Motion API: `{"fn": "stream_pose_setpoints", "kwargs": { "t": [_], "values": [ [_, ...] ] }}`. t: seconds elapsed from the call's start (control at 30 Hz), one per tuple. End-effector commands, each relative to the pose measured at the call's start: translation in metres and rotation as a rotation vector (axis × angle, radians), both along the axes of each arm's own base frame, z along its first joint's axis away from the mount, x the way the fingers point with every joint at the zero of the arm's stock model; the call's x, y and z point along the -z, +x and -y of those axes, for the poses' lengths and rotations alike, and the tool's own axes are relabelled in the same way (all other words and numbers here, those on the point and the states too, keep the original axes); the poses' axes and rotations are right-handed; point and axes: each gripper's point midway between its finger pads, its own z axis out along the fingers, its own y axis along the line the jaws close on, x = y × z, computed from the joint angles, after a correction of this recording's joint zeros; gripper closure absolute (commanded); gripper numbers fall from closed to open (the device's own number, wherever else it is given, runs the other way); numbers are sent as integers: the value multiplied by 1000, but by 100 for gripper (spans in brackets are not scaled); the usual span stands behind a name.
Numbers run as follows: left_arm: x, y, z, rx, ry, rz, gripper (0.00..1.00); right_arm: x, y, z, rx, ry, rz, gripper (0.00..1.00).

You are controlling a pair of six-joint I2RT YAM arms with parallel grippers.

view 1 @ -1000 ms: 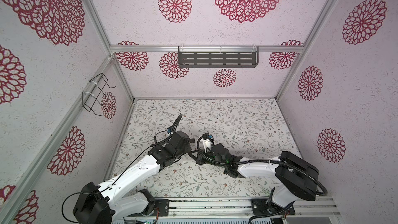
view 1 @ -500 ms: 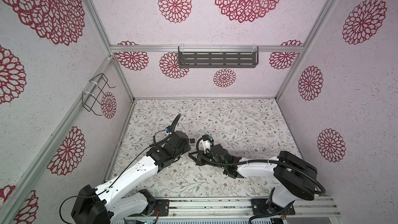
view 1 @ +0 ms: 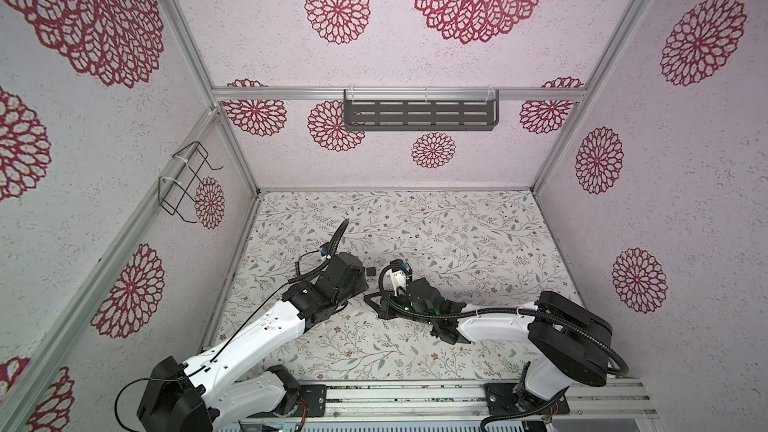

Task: Unlock with the key
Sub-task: 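Align the key tip in the right gripper with the padlock's keyhole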

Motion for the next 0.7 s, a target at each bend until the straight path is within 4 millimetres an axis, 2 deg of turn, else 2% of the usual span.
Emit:
{"fn": "stream_pose_setpoints", "kwargs": {
  "t": [0.0, 0.23, 0.67],
  "values": [
    [-7, 2, 1, -2, 0, 30, 100, -38, 8, -2, 25, 83, 73, 100],
    [-6, 2, 3, 8, -4, 27, 100, -42, 14, 5, 37, 114, 68, 100],
    [-4, 3, 5, 16, -1, 22, 100, -47, 15, 0, 24, 117, 74, 100]
  ]
}}
